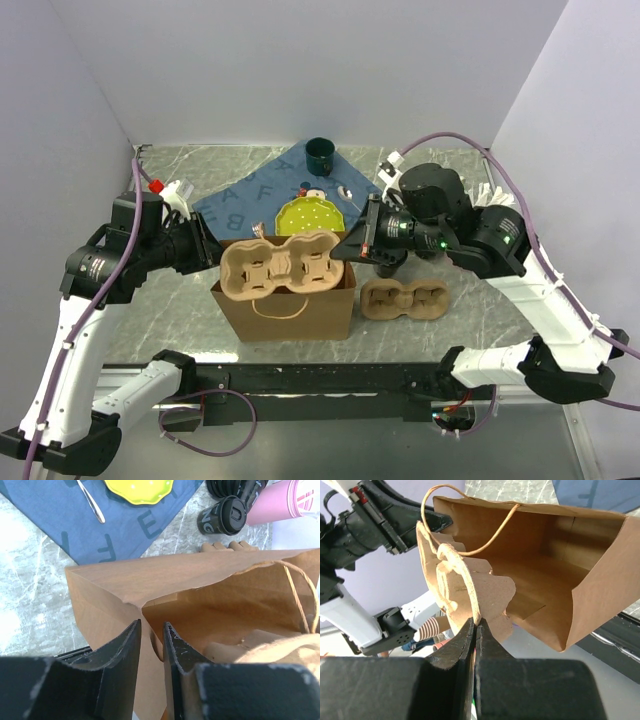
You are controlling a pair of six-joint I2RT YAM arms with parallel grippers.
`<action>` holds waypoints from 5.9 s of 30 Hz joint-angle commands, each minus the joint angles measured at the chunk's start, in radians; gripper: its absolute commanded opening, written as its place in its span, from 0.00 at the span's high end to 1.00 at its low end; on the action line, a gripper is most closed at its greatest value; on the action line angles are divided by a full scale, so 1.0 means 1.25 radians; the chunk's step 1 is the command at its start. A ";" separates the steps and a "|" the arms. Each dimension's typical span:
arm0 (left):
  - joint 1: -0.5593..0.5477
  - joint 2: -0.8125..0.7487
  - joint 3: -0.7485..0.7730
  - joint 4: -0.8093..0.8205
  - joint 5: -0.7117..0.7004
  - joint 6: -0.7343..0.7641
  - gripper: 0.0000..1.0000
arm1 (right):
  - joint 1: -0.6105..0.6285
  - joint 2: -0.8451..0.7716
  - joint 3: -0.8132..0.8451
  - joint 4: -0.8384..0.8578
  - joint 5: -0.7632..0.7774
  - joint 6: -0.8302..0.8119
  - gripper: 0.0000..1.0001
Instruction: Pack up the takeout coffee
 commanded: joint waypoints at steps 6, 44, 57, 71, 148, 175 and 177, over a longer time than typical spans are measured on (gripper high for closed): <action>0.001 -0.005 0.009 -0.010 0.007 0.001 0.70 | 0.016 -0.027 0.025 -0.017 0.011 -0.001 1.00; 0.001 -0.011 0.003 -0.010 0.010 0.007 0.69 | 0.027 0.052 0.120 -0.089 0.179 0.098 1.00; 0.001 -0.013 0.004 -0.015 0.004 0.009 0.69 | 0.029 0.061 0.110 -0.162 0.204 0.051 1.00; 0.001 -0.007 0.012 -0.010 0.015 0.005 0.69 | 0.038 0.105 0.112 -0.119 0.139 0.087 1.00; 0.001 -0.014 -0.042 -0.008 -0.028 -0.077 0.70 | -0.070 0.127 -0.029 -0.032 -0.043 -0.095 1.00; 0.001 0.011 -0.005 -0.025 -0.037 -0.072 0.65 | -0.092 0.090 0.075 -0.066 0.001 -0.115 0.69; 0.001 0.021 0.015 -0.031 -0.036 -0.070 0.57 | -0.093 0.077 0.077 -0.026 -0.017 -0.121 0.69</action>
